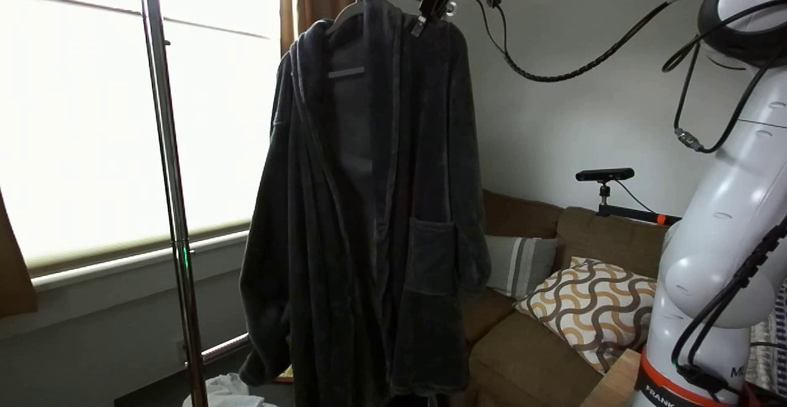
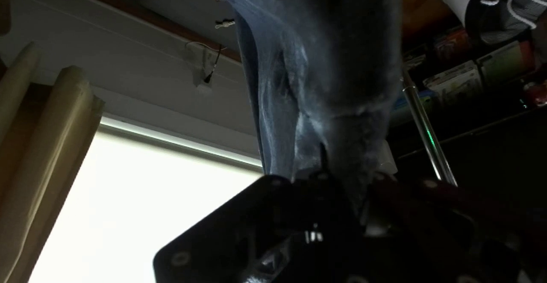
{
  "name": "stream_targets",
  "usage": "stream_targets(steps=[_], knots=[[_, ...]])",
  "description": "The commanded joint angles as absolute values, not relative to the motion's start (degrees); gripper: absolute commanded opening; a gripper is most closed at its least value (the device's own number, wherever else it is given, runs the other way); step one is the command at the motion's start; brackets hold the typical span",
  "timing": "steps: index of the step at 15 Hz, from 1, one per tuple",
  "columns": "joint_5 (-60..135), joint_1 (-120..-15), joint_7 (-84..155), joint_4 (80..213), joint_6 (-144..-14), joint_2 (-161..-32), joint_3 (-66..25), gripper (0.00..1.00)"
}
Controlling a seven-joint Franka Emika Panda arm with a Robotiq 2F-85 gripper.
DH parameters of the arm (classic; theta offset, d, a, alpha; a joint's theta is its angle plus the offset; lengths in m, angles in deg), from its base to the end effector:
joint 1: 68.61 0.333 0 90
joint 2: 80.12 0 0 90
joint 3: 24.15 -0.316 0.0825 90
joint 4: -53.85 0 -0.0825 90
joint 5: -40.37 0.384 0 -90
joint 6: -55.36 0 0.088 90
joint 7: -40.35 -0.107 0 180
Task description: Move the robe hanged on the top rail of the clothes hanging rack to the left of the top rail
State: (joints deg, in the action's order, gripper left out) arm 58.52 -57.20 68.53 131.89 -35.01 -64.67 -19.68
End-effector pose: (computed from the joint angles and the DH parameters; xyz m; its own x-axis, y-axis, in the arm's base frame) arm 0.4180 0.0744 0.8609 0.6534 0.5204 0.5498 0.6437 -0.7642 -0.0416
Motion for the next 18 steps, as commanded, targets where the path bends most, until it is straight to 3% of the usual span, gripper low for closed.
stream_targets(steps=[1, 8, 10, 18], knots=[[59.92, -56.64, 67.3, 131.87, -33.46, -61.06, -20.22, 0.02], [58.45, -57.12, 68.06, 131.77, -35.09, -62.92, -20.36, 0.07], [58.43, -56.92, 67.15, 132.8, -36.16, -62.13, -21.11, 0.02], [59.32, -56.51, 58.56, 139.41, -61.71, -57.88, -30.09, 0.02]])
